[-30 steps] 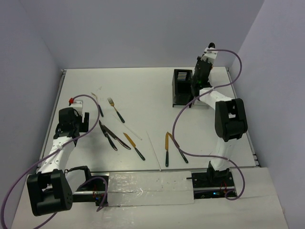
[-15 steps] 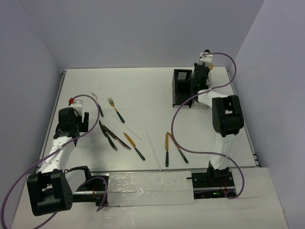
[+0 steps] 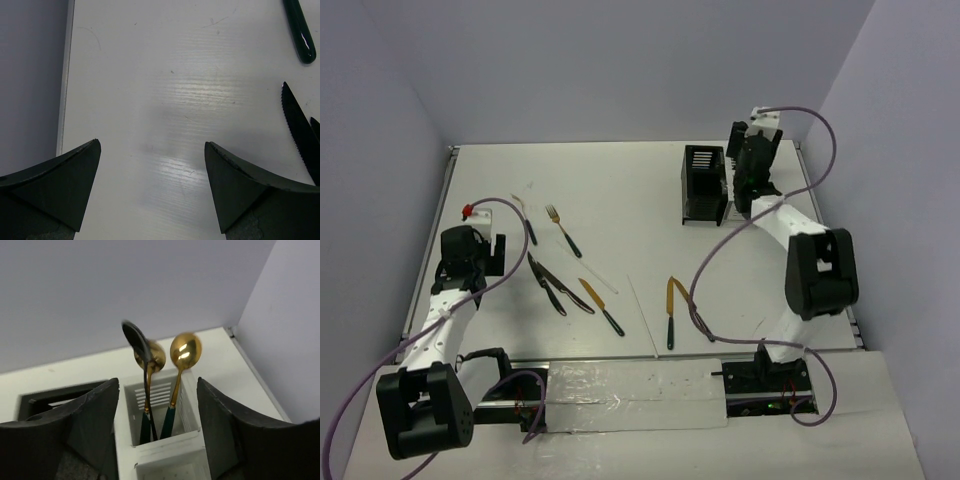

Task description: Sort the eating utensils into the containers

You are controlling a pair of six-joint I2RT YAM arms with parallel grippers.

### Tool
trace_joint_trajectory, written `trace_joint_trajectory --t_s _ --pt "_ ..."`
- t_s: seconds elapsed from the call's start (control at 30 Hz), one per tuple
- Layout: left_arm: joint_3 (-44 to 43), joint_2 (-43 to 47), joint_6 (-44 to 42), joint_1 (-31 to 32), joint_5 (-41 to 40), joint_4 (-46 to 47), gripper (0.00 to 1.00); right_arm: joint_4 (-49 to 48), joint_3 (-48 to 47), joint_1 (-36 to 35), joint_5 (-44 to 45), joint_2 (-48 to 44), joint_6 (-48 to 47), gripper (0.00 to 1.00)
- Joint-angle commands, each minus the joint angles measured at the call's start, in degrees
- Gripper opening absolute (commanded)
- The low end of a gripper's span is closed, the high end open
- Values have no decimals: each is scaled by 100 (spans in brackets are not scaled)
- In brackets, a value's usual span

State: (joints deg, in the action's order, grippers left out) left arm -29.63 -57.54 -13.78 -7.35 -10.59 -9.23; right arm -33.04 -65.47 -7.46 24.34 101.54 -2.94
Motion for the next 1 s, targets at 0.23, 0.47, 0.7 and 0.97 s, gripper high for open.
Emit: trace_joint_trajectory --t_s 0.23,0.47,0.7,0.97 --pt "-236 252 51 -47 522 -148 96 3976 -852 -158 -2353 -2928 1471 74" --pt "-202 67 16 -64 654 -246 95 6577 95 -1809 -3153 -3422 1927 75" --pt "53 304 -11 -73 839 -122 95 7566 1648 -3349 -2566 -3754 3026 83" --pt "150 542 -28 -91 945 -61 95 7268 2812 -3393 -2469 -3493 3704 82"
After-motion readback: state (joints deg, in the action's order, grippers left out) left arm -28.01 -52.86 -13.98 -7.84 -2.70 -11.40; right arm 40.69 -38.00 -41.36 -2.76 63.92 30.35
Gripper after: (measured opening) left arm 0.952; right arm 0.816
